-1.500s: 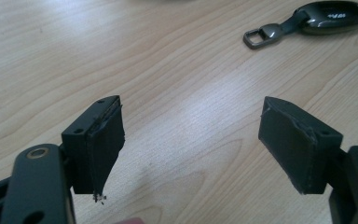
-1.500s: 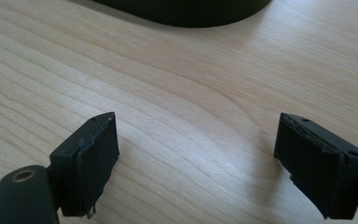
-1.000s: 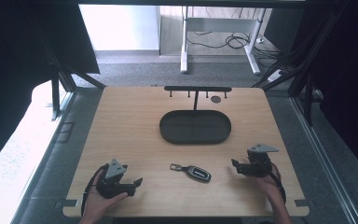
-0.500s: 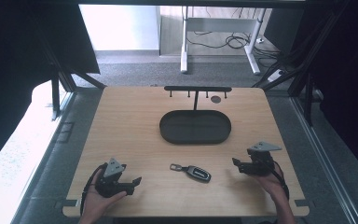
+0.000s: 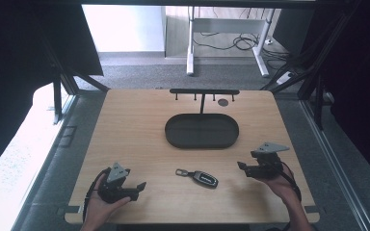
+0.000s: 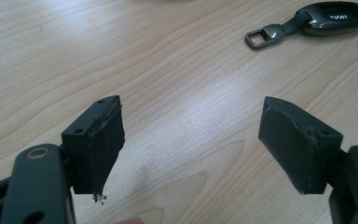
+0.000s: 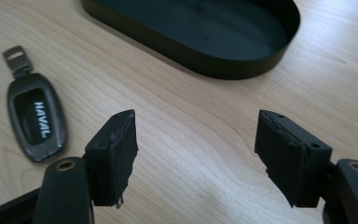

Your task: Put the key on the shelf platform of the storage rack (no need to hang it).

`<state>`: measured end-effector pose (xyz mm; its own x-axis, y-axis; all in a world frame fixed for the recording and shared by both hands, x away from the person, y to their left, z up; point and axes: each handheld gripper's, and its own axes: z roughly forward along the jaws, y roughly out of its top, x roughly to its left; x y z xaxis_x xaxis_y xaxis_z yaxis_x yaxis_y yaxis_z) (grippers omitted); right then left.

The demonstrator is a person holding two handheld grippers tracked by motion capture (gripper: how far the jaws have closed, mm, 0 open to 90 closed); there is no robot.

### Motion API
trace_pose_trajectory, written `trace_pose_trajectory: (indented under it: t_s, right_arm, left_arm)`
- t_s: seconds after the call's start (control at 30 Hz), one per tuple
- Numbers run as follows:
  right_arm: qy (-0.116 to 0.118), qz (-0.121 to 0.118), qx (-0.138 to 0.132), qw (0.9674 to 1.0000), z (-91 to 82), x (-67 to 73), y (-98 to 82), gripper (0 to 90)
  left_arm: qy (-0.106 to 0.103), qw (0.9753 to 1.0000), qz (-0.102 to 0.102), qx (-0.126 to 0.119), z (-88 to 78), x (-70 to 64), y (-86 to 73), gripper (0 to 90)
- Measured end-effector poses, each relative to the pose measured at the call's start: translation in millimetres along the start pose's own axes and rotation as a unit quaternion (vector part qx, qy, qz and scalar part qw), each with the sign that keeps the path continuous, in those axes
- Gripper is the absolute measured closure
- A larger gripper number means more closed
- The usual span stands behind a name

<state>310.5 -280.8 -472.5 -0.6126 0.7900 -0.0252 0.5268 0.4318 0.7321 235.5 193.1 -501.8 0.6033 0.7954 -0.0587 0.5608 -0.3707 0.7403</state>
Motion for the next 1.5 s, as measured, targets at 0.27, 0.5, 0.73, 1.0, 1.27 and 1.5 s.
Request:
trace_pose_trajectory:
  t_s: [0.27,0.5,0.73,1.0,1.27,1.5]
  right_arm:
    - [0.019,-0.036,0.015,0.999,-4.1,11.7,22.7,30.6]
    - [0.023,-0.05,0.019,0.9983,-4.6,20.4,34.8,31.1]
    - [0.031,-0.067,0.037,0.9966,0.9,29.9,40.7,32.0]
    - [0.04,-0.096,0.058,0.9929,9.9,41.0,44.8,32.9]
    - [0.05,-0.106,0.07,0.9906,19.0,43.7,51.5,32.9]
    - [0.058,-0.118,0.081,0.988,26.2,47.9,57.3,33.0]
  left_arm:
    - [-0.002,1.0,0.004,0.003,1.5,-0.9,0.2,22.4]
    - [-0.003,1.0,0.004,0.002,1.4,-1.2,0.3,22.4]
    - [-0.003,1.0,0.004,0.002,1.4,-1.4,0.4,22.4]
    - [-0.003,1.0,0.005,0.002,1.7,-2.0,0.3,22.4]
    - [-0.004,1.0,0.005,0.006,2.3,-2.0,0.1,22.4]
    - [-0.003,1.0,0.004,0.003,1.4,-2.1,0.2,22.4]
